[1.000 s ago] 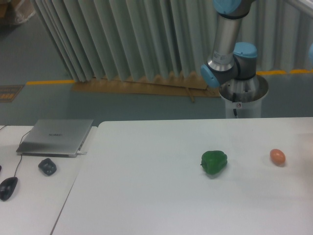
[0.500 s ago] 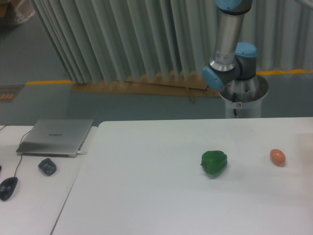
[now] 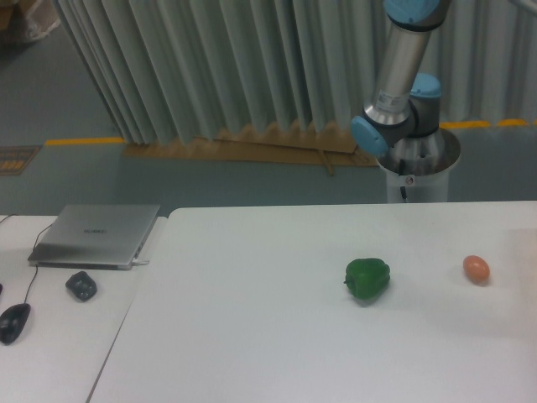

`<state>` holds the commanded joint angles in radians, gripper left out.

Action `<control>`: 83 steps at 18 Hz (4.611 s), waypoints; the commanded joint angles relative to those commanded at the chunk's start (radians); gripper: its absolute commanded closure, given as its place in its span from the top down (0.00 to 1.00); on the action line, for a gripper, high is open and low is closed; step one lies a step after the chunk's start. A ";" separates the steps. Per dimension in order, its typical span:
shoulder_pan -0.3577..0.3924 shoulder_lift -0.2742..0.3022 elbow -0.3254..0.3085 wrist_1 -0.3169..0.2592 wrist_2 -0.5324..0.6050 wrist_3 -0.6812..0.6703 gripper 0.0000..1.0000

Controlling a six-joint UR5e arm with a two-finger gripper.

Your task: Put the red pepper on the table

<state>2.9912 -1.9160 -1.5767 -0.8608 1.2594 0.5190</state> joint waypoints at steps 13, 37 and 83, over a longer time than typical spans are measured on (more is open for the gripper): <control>0.012 -0.003 -0.135 0.074 0.098 -0.097 1.00; 0.019 -0.046 -0.148 0.109 0.103 -0.102 1.00; -0.799 -0.078 -0.005 0.019 0.603 -0.453 0.36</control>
<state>2.1922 -1.9941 -1.5815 -0.8421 1.8623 0.0658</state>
